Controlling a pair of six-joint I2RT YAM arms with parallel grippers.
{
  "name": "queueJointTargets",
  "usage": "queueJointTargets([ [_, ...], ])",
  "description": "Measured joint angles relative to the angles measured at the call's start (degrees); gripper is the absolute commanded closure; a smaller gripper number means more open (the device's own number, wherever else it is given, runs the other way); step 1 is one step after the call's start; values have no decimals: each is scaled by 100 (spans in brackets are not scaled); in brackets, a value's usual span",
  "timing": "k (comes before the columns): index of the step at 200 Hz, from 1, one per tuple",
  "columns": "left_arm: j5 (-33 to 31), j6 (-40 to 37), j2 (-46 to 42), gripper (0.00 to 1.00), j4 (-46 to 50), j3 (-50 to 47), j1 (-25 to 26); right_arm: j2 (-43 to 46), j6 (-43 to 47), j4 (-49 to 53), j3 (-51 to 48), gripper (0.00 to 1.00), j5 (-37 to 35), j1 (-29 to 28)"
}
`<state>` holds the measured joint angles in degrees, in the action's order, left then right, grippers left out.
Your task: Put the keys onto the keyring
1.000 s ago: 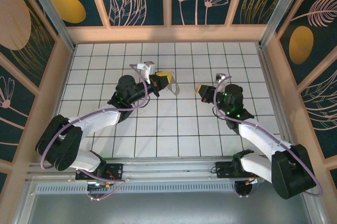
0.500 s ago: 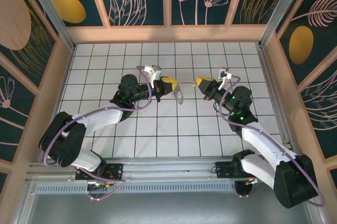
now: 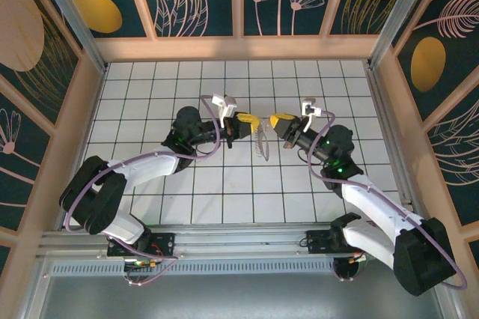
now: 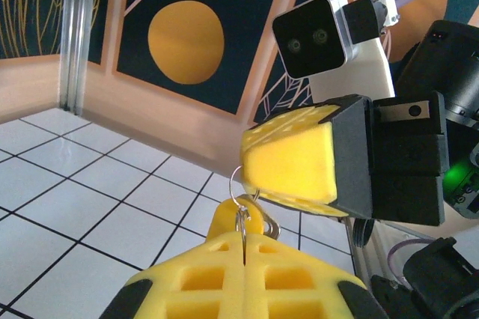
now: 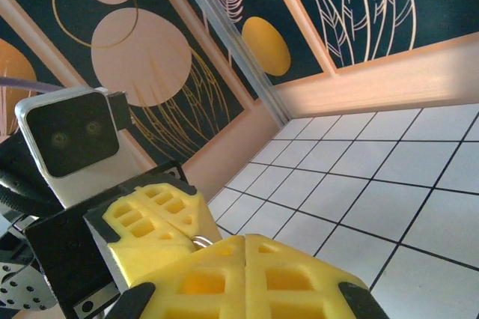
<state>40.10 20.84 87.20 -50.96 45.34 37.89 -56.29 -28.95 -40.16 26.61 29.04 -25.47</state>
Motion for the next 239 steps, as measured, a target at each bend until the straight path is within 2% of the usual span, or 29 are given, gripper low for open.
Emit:
queueJointTargets([
  [131, 61, 20, 190, 100, -72, 212, 81, 17, 166, 9, 0, 100, -59, -127],
  [239, -146, 20, 190, 100, -111, 214, 81, 542, 208, 299, -129, 100, -498, -131],
])
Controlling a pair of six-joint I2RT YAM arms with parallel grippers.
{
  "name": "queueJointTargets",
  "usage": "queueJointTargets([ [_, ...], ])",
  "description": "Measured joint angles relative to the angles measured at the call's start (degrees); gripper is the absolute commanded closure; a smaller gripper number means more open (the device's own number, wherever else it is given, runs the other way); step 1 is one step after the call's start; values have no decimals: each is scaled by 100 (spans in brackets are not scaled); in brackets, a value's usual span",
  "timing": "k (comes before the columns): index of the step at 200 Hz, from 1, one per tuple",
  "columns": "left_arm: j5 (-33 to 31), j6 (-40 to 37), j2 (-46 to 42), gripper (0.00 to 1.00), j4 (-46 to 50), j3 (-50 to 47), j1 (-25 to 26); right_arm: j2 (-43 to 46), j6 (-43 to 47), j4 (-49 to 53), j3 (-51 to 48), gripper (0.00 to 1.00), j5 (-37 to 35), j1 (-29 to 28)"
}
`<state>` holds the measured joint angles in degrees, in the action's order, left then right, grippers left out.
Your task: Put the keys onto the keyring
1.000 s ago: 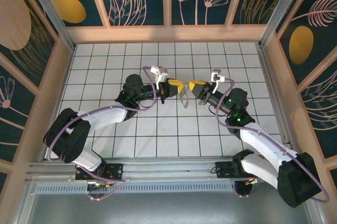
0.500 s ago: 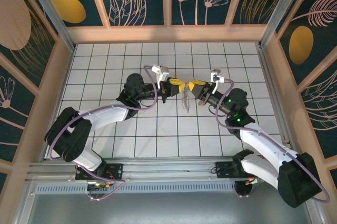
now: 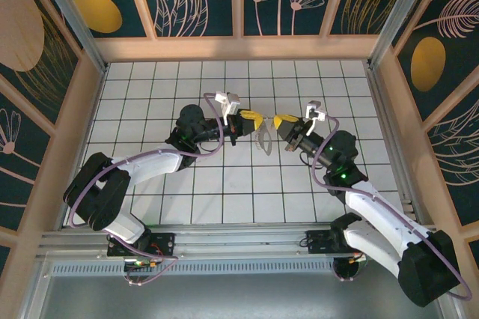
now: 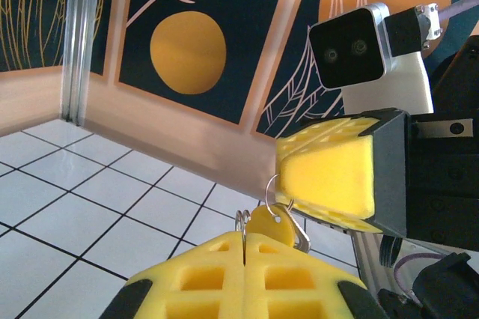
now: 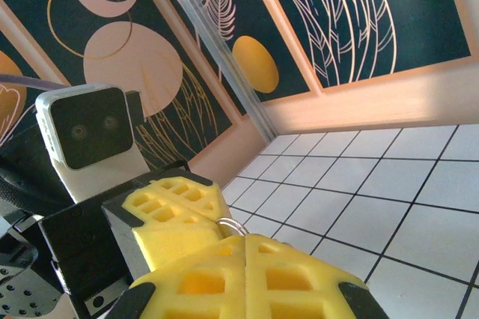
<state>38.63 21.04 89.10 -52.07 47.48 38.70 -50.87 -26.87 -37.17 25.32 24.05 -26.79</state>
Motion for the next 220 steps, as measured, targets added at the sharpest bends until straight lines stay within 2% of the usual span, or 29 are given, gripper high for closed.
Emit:
queueJointTargets([
  [220, 144, 24, 184, 100, 2, 98, 33, -345, 0, -162, 155, 100, 192, -173],
])
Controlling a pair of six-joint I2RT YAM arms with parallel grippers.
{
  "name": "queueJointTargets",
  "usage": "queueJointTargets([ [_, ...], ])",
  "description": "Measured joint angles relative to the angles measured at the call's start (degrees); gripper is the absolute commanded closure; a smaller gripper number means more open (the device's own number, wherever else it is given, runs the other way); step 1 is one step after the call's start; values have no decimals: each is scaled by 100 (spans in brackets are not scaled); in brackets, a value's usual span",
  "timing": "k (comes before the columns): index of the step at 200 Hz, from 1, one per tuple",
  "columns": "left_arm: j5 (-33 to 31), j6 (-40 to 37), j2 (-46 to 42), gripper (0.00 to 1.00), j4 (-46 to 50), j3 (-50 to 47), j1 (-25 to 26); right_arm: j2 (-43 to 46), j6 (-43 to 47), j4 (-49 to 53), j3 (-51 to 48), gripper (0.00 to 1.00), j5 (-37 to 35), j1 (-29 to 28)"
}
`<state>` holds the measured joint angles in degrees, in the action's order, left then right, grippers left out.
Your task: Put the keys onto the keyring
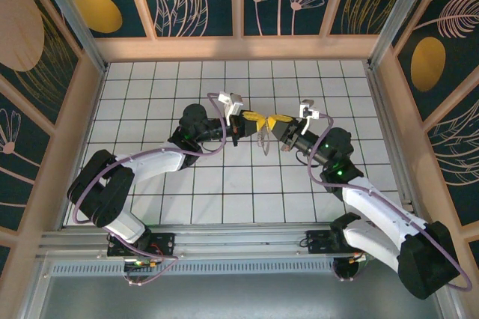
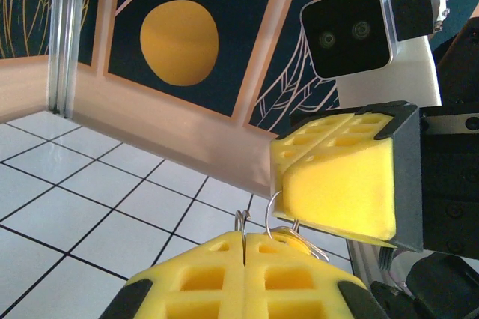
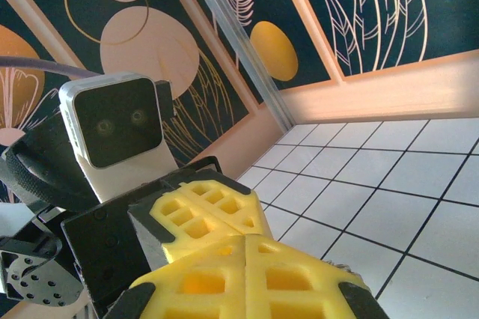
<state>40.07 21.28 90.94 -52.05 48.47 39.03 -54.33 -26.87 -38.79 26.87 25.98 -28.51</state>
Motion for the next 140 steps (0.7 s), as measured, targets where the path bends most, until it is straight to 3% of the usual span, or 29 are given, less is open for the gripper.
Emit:
queueJointTargets([
  [140, -11, 4, 0, 100, -2, 9, 11, -199, -2, -136, 35, 100, -103, 197],
])
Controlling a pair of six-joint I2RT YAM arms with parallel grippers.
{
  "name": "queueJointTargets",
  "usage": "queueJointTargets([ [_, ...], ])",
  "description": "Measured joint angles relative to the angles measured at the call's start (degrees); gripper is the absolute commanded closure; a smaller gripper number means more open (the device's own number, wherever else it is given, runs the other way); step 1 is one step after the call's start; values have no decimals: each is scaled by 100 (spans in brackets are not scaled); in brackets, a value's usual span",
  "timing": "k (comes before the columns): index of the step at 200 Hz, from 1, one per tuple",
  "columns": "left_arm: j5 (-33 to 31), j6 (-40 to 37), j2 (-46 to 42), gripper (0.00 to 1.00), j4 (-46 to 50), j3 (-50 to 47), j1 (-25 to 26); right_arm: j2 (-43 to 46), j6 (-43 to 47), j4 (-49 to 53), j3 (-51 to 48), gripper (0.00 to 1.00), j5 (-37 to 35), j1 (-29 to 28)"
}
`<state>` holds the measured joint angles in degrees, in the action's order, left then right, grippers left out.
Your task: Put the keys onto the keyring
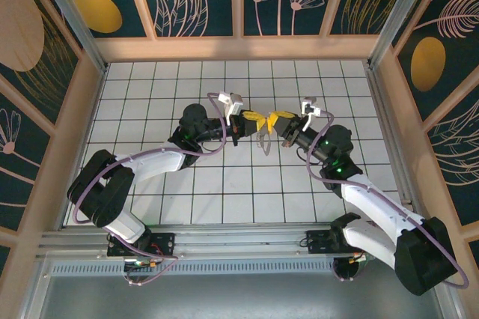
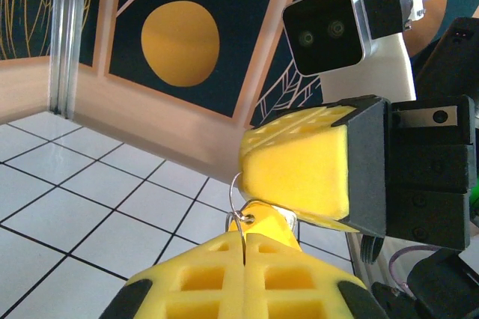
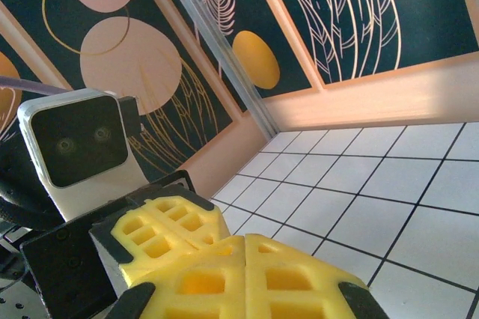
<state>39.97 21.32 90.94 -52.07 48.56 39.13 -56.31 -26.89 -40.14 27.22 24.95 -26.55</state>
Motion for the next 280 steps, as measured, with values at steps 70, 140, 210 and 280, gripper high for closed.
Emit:
queueJointTargets([
  [70, -157, 111, -26, 100, -157, -55, 22, 2, -61, -55, -229, 100, 57, 37],
  [140, -166, 192, -59, 100, -229, -68, 26, 0, -199, -125, -271, 100, 284, 42],
  [210, -170, 319, -68, 100, -492, -68, 33, 46, -297, -52, -391, 61, 437, 424],
  [280, -160, 695, -42, 100, -1005, -72, 33, 420, -505, 4, -511, 54, 544, 813],
])
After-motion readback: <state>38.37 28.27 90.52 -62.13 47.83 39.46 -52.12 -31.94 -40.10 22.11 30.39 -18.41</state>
